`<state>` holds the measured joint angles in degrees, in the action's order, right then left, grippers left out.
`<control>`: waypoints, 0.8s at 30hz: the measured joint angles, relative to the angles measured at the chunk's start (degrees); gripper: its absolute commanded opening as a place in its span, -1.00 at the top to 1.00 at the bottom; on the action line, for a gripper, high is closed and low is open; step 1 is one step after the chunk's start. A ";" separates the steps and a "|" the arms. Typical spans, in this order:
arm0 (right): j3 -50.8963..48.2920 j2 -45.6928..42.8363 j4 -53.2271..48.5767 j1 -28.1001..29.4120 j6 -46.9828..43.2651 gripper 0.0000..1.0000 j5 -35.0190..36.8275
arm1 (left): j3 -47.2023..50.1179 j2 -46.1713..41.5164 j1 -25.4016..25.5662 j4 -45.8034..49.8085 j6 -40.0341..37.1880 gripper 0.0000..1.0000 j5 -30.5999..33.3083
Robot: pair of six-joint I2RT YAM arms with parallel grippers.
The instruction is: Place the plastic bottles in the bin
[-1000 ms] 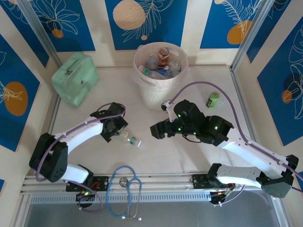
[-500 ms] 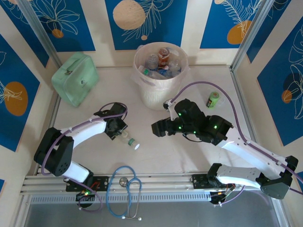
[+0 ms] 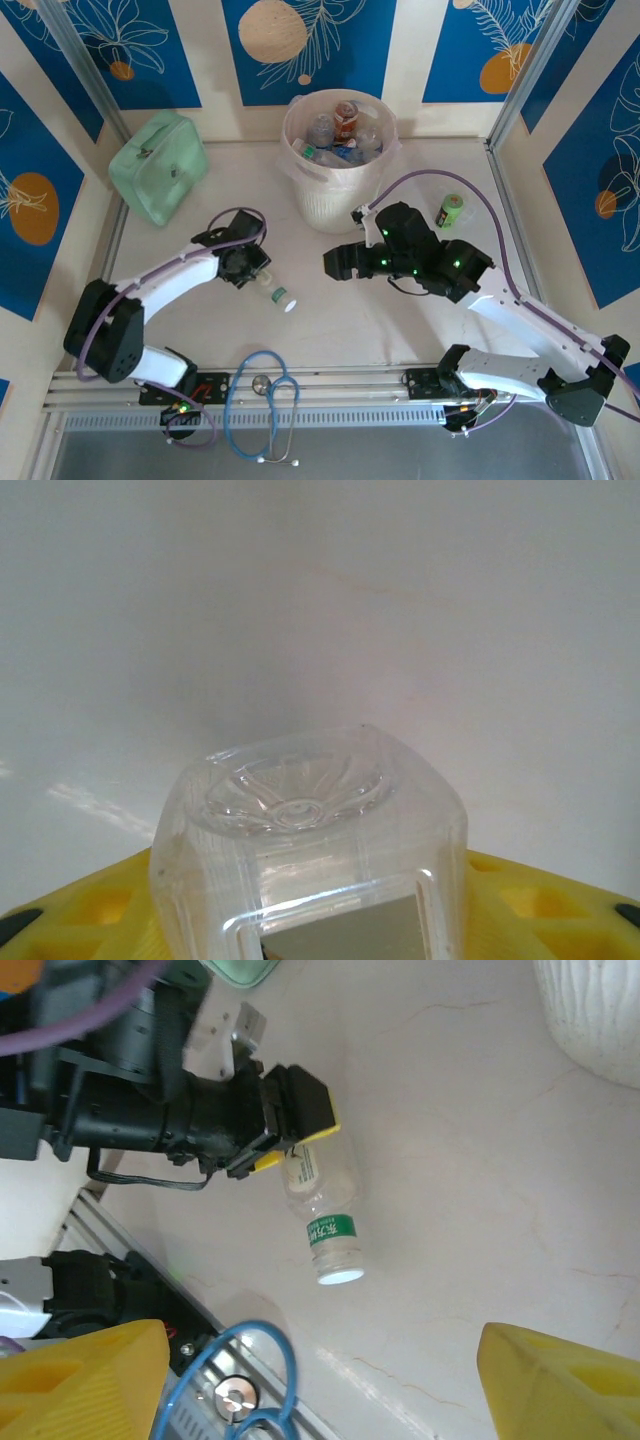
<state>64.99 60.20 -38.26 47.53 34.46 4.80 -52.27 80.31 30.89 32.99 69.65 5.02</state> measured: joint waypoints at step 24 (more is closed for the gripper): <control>5.70 12.94 4.17 2.43 3.76 -0.51 -12.48 | -6.93 -15.02 1.62 -12.13 -3.54 -0.02 -15.15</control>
<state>70.70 73.14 -34.09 49.95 38.22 -7.68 -59.20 65.30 32.51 20.86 66.11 -10.13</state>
